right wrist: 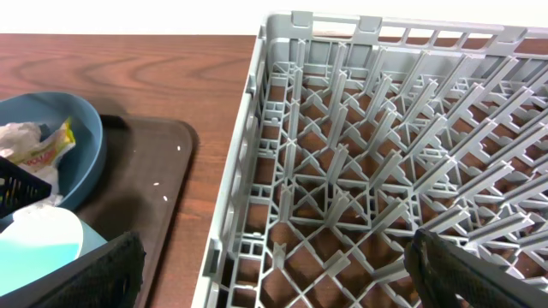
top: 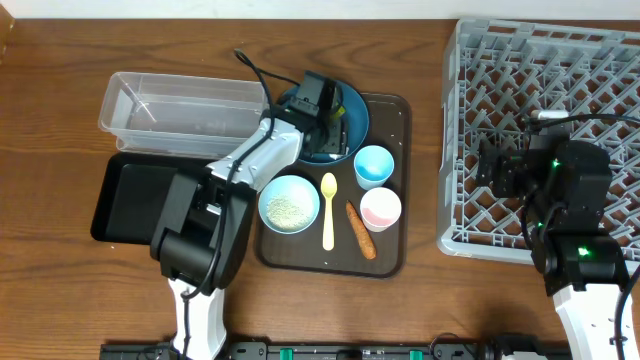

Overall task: Sort waste into correct bins and load items into the dishwasher rack
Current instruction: 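Reach left gripper to blue bowl and grasp crumpled white tissue, then carry tissue with left gripper and drop it into clear bin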

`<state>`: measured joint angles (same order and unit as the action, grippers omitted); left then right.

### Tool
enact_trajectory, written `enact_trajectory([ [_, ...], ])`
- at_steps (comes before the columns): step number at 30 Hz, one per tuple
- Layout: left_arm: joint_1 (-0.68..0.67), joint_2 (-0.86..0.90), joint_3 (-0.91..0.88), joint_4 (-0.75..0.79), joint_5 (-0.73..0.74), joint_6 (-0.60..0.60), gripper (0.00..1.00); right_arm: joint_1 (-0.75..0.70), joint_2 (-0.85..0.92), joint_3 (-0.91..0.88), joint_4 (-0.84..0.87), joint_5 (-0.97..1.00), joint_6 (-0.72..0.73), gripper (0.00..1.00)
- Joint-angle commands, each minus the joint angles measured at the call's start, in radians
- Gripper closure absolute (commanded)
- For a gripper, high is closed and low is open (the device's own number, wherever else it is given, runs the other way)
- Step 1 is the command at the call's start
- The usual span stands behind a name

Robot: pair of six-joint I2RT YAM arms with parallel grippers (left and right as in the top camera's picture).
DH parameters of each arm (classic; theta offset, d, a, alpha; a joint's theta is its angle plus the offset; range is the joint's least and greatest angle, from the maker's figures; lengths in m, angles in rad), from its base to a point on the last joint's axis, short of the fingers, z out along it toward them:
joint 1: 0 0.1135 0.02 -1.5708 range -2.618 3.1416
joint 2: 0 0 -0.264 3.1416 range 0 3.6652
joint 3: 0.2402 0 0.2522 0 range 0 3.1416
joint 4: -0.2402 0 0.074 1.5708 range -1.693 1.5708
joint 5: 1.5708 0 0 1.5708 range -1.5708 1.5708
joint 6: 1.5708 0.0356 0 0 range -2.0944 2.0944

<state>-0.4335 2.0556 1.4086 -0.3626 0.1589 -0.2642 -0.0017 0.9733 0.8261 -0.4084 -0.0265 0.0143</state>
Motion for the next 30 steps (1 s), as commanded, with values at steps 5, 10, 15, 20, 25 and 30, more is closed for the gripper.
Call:
enact_trajectory([
  [5, -0.028, 0.012, 0.013, -0.034, 0.013, -0.003, 0.54, 0.007, 0.000, 0.027, -0.004, -0.004, -0.008, 0.03],
  [10, -0.028, 0.012, 0.013, -0.047, 0.013, -0.003, 0.81, 0.007, 0.000, 0.027, -0.004, -0.005, -0.008, 0.04],
  [15, -0.025, -0.012, 0.013, -0.047, 0.013, -0.003, 0.94, 0.007, 0.000, 0.027, -0.004, -0.004, -0.008, 0.04],
  [20, 0.006, -0.118, 0.013, -0.055, 0.013, 0.000, 0.94, 0.007, 0.000, 0.027, -0.004, -0.004, -0.008, 0.04],
  [25, 0.081, -0.289, 0.013, -0.062, 0.013, 0.000, 0.94, 0.007, 0.000, 0.027, -0.004, -0.004, -0.008, 0.04],
  [30, 0.189, -0.410, 0.013, -0.063, -0.016, 0.000, 0.94, 0.007, 0.000, 0.027, -0.003, -0.004, -0.008, 0.04],
])
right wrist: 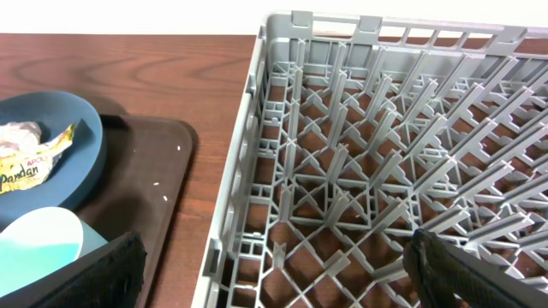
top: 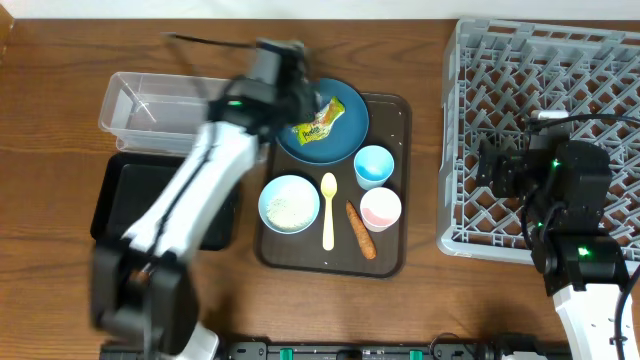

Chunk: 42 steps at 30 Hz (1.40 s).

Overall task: Sort waste into correct bins and load items into the dishwasher rack
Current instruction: 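Carry tissue with left gripper and drop it into clear bin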

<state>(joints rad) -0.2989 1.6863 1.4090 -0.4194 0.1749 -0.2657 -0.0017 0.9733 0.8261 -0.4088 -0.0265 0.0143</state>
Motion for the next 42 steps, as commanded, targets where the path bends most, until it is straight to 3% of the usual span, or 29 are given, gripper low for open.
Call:
enact_trajectory([
  [1, 0.079, -0.051, 0.013, -0.007, -0.050, 0.002, 0.94, 0.007, 0.000, 0.027, -0.003, -0.004, -0.008, 0.04],
  [12, 0.265, 0.047, 0.010, -0.066, -0.086, -0.002, 0.93, 0.007, 0.000, 0.027, -0.003, -0.004, -0.008, 0.04],
  [14, 0.271, 0.069, 0.010, -0.070, -0.086, -0.002, 0.83, 0.007, 0.000, 0.027, -0.003, -0.005, -0.008, 0.04],
  [15, 0.270, 0.072, 0.010, -0.070, -0.085, -0.002, 0.69, 0.007, 0.000, 0.027, -0.003, -0.005, -0.008, 0.04],
  [16, 0.270, 0.073, 0.010, -0.069, -0.085, -0.002, 0.61, 0.007, 0.000, 0.027, -0.003, -0.005, -0.008, 0.04],
  [28, 0.143, 0.026, 0.011, -0.043, -0.074, 0.047, 0.58, 0.007, 0.000, 0.027, -0.003, -0.005, -0.008, 0.04],
  [33, 0.064, 0.091, 0.011, -0.014, -0.075, 0.063, 0.52, 0.007, 0.000, 0.027, -0.004, -0.004, -0.008, 0.04],
  [42, -0.011, 0.249, 0.011, 0.124, -0.074, 0.100, 0.50, 0.007, 0.000, 0.027, -0.004, -0.004, -0.008, 0.04],
])
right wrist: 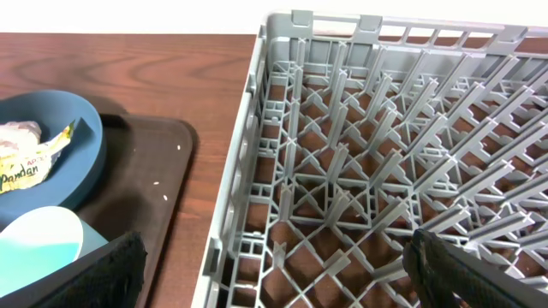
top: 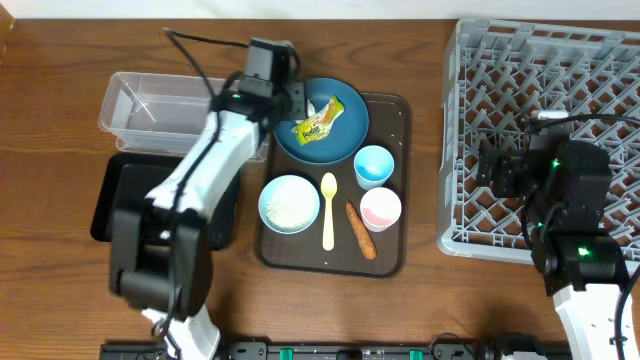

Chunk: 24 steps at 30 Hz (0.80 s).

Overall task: Sort waste into correct bins and load items into the dishwasher rack
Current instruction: 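Carry tissue with left gripper and drop it into clear bin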

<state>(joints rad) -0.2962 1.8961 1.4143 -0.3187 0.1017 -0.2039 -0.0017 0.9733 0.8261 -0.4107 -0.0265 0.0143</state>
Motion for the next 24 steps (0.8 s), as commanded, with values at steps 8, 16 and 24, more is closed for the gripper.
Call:
enact_trajectory([
  [8, -0.022, 0.140, 0.005, 0.089, -0.016, 0.039, 0.50, 0.007, 0.000, 0.027, -0.003, -0.004, -0.008, 0.04],
  [16, -0.022, 0.191, 0.005, 0.093, -0.021, 0.039, 0.51, 0.007, 0.000, 0.027, -0.004, -0.004, -0.008, 0.04],
  [24, -0.022, 0.191, 0.005, 0.103, -0.034, 0.039, 0.91, 0.007, 0.000, 0.027, -0.005, -0.004, -0.008, 0.04],
])
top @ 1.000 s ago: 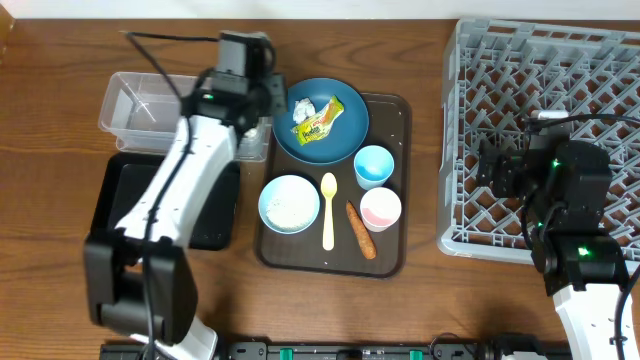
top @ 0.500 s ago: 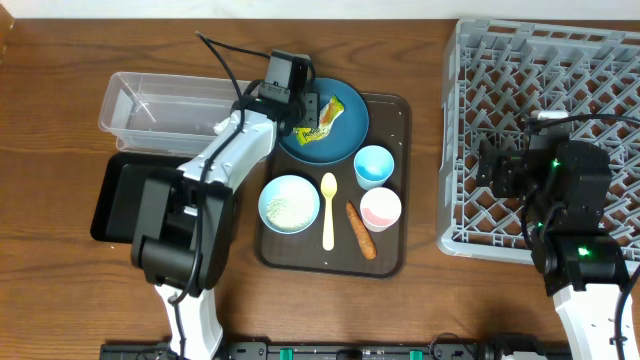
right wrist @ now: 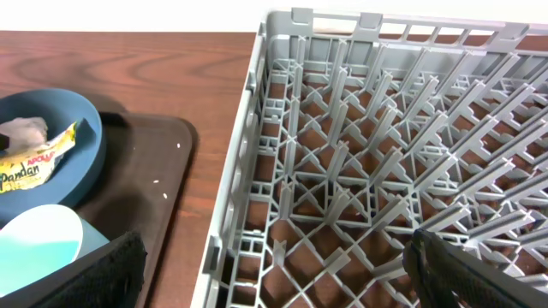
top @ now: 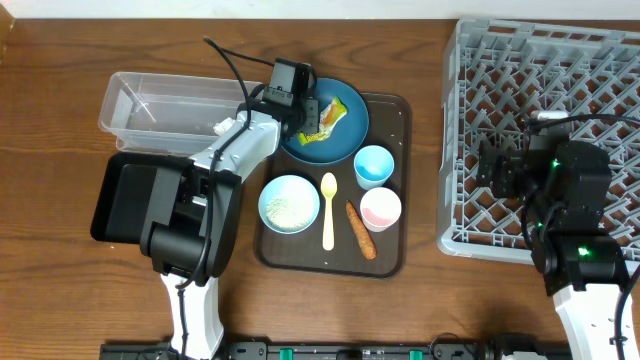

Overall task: Sort waste into correct bins and load items into the dishwasher rack
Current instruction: 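Carry tissue with left gripper and drop it into clear bin, then return left gripper to blue bowl and grasp yellow Pandan wrapper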

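A yellow wrapper (top: 331, 112) and a crumpled white tissue (right wrist: 24, 128) lie on the blue plate (top: 345, 138) at the back of the brown tray (top: 397, 112). My left gripper (top: 305, 108) is over the plate's left part, right beside the wrapper; its jaws are too small to read. On the tray stand a light-blue cup (top: 373, 165), a pink cup (top: 380, 208), a bowl of rice (top: 290, 202), a yellow spoon (top: 328, 210) and a carrot (top: 361, 230). My right gripper (right wrist: 274, 261) hangs open and empty over the left edge of the grey dishwasher rack (top: 560, 60).
A clear plastic bin (top: 160, 105) sits left of the tray, with a black bin (top: 125, 195) in front of it. The left arm's cable loops above the clear bin. The rack fills the table's right side.
My left gripper has moved from the clear bin's right end to over the plate's left part. The wrapper lies slightly farther back and right. The right arm has not moved.
At first my left gripper was down on the plate at the wrapper and tissue. Then it was off the plate towards the clear bin, with both pieces still on the plate. It stayed by the bin's right end, and now is back over the plate.
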`<state>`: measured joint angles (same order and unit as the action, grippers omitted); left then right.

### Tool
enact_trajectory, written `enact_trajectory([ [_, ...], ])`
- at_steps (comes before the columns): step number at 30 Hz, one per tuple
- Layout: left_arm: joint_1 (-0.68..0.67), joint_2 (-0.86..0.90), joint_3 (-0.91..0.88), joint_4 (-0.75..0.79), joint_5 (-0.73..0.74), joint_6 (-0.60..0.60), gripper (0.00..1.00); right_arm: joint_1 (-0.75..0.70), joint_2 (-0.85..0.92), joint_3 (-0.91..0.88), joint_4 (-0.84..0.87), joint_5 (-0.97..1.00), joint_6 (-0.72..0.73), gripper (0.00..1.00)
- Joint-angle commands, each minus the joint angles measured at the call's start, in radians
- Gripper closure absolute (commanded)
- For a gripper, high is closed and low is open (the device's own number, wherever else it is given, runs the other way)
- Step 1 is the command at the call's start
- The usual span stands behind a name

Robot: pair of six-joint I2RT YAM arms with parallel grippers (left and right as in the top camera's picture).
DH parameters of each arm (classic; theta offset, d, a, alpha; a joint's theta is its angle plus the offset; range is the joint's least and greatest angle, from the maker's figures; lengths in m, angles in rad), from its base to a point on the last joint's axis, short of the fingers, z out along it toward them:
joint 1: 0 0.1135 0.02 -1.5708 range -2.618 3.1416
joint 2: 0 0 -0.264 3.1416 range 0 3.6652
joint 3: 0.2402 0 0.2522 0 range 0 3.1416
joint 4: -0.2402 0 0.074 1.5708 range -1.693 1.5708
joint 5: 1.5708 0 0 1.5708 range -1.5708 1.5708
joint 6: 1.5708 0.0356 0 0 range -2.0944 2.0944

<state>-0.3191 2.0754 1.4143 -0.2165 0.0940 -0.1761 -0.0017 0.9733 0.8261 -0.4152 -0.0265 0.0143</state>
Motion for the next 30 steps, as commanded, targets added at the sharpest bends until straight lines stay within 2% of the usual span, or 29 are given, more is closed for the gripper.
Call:
enact_trajectory([
  [1, 0.001, 0.011, 0.005, -0.002, -0.027, 0.011, 0.93, 0.007, 0.000, 0.027, 0.000, -0.004, -0.008, 0.04],
  [6, 0.001, -0.023, 0.006, -0.006, -0.027, 0.011, 0.94, 0.007, 0.000, 0.027, 0.000, -0.004, -0.008, 0.04],
  [13, 0.012, -0.214, 0.006, -0.066, -0.035, 0.011, 0.94, 0.007, 0.000, 0.027, 0.000, -0.004, -0.008, 0.04],
  [20, 0.085, -0.375, 0.006, -0.174, -0.156, 0.011, 0.94, 0.007, 0.000, 0.027, 0.000, -0.004, -0.009, 0.04],
  [24, 0.158, -0.396, 0.005, -0.220, -0.208, 0.011, 0.94, 0.007, 0.000, 0.027, 0.000, -0.004, -0.008, 0.04],
  [30, 0.236, -0.352, 0.003, -0.270, -0.211, 0.010, 0.94, 0.007, 0.000, 0.027, 0.000, -0.004, -0.008, 0.04],
])
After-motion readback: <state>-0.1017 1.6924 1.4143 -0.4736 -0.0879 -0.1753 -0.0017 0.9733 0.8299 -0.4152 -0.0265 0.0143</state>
